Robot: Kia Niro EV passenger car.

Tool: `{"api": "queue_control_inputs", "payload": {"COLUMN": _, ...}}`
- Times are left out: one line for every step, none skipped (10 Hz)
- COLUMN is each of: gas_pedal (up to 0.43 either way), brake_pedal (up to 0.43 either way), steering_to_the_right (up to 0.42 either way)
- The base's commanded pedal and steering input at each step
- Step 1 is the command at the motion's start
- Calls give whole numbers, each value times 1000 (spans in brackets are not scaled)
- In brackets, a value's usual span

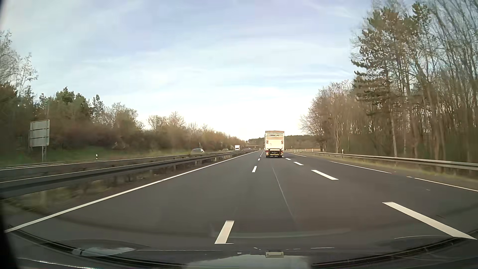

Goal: Follow the waypoints while adhering to traffic rules and regulations

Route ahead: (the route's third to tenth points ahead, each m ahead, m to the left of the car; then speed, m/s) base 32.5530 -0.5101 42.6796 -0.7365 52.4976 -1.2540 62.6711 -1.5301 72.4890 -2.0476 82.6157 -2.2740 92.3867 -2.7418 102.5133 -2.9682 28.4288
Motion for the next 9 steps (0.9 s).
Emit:
{"api": "queue_control_inputs", "payload": {"gas_pedal": 138, "brake_pedal": 0, "steering_to_the_right": -4}}
{"api": "queue_control_inputs", "payload": {"gas_pedal": 138, "brake_pedal": 0, "steering_to_the_right": -3}}
{"api": "queue_control_inputs", "payload": {"gas_pedal": 138, "brake_pedal": 0, "steering_to_the_right": -2}}
{"api": "queue_control_inputs", "payload": {"gas_pedal": 138, "brake_pedal": 0, "steering_to_the_right": -1}}
{"api": "queue_control_inputs", "payload": {"gas_pedal": 138, "brake_pedal": 0, "steering_to_the_right": -1}}
{"api": "queue_control_inputs", "payload": {"gas_pedal": 138, "brake_pedal": 0, "steering_to_the_right": -1}}
{"api": "queue_control_inputs", "payload": {"gas_pedal": 138, "brake_pedal": 0, "steering_to_the_right": -1}}
{"api": "queue_control_inputs", "payload": {"gas_pedal": 138, "brake_pedal": 0, "steering_to_the_right": 0}}
{"api": "queue_control_inputs", "payload": {"gas_pedal": 138, "brake_pedal": 0, "steering_to_the_right": 0}}
